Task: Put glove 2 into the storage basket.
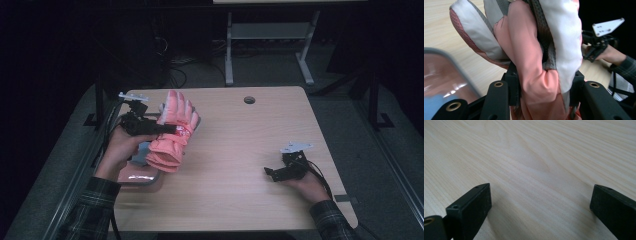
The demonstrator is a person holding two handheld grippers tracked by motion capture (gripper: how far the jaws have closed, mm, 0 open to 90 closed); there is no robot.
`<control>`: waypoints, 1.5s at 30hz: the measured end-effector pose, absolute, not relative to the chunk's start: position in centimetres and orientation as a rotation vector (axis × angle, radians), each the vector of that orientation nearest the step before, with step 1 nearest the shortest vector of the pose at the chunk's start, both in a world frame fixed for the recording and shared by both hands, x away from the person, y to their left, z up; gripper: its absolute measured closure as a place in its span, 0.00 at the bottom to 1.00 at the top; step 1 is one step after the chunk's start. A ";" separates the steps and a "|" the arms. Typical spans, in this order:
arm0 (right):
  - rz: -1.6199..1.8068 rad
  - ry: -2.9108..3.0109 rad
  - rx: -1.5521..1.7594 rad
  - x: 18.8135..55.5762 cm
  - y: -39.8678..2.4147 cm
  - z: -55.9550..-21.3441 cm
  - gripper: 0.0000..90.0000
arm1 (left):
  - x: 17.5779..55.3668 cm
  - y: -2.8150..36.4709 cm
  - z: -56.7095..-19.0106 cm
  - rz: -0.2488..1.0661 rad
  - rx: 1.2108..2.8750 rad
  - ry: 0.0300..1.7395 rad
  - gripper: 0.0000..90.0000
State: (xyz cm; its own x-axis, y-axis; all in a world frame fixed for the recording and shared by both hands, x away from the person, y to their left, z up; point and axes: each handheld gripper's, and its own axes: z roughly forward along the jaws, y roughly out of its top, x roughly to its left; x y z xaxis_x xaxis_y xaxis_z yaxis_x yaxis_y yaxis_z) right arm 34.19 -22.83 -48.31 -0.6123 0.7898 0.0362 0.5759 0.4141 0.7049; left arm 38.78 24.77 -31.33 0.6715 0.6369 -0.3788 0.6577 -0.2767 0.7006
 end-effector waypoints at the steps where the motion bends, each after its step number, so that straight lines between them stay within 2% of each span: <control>1: 1.003 2.371 1.188 34.2 -22.8 -48.3 0.04 | 38.8 25.1 -31.3 -0.026 1.979 1.012 0.63; 22: 1.000 2.368 1.195 34.1 -22.8 -48.3 0.03 | 39.2 32.3 -33.2 0.079 1.911 1.231 0.63; 31: 1.000 2.368 1.195 34.1 -22.8 -48.3 0.03 | 39.8 32.9 -35.5 0.100 1.937 1.314 0.63; 45: 1.001 2.368 1.194 34.1 -22.8 -48.3 0.03 | 40.4 32.7 -39.9 0.025 1.976 1.350 0.61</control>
State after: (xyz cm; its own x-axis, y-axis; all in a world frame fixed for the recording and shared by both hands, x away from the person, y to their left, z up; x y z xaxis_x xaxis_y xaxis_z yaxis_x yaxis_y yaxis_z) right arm 34.13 -22.80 -48.31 -0.6066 0.7941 0.0377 0.5805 0.4099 0.7036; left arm 40.44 32.71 -39.89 0.4481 0.8142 -0.3692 0.8001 -0.1810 0.5719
